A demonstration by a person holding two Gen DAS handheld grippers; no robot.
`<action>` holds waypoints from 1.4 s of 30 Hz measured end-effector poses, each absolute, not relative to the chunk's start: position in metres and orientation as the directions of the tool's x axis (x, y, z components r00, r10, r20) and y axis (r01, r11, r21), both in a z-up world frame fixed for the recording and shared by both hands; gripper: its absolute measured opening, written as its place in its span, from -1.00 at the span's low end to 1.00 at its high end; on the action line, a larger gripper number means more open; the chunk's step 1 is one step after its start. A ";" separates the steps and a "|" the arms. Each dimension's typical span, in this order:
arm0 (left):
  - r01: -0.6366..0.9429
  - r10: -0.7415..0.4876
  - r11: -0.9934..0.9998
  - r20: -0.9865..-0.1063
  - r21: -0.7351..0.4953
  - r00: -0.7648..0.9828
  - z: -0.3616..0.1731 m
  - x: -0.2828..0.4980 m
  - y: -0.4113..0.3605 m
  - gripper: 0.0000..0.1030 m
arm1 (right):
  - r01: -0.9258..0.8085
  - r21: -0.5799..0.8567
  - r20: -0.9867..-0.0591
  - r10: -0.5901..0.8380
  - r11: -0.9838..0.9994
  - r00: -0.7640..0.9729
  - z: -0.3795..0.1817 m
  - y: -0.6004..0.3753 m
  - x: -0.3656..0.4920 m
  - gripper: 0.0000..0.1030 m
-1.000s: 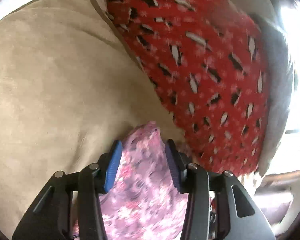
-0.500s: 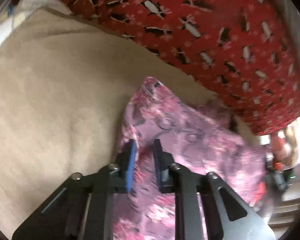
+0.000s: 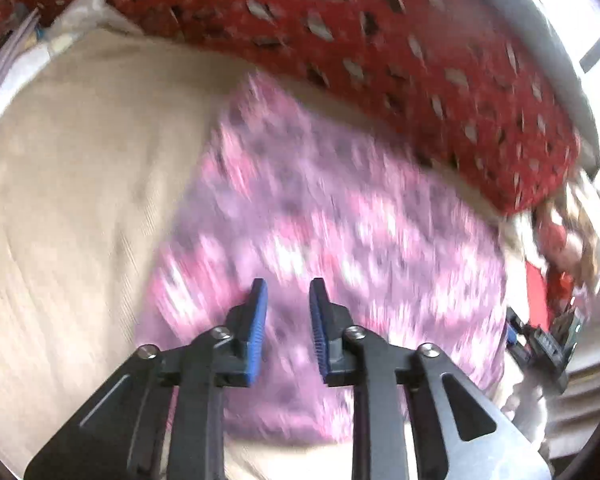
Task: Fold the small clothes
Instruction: 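Open both grippers and release the folded shirt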
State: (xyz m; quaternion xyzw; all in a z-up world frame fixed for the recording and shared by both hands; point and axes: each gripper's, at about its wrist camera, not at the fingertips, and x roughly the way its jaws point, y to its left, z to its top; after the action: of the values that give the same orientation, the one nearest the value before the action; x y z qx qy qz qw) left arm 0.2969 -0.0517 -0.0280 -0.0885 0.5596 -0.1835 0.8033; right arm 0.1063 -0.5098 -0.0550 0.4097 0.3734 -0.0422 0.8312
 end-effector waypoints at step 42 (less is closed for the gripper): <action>0.050 -0.224 0.974 -0.916 -0.220 0.332 -0.049 0.305 -0.066 0.00 | 0.356 0.484 -0.711 0.122 0.799 0.693 -0.038 -0.457 0.137 -0.66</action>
State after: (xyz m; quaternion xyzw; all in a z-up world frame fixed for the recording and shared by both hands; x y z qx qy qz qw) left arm 0.3047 -0.0661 -0.0489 -0.0761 0.5716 -0.0844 0.8126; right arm 0.1369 -0.4569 -0.0376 0.3095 0.3860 -0.0675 0.8664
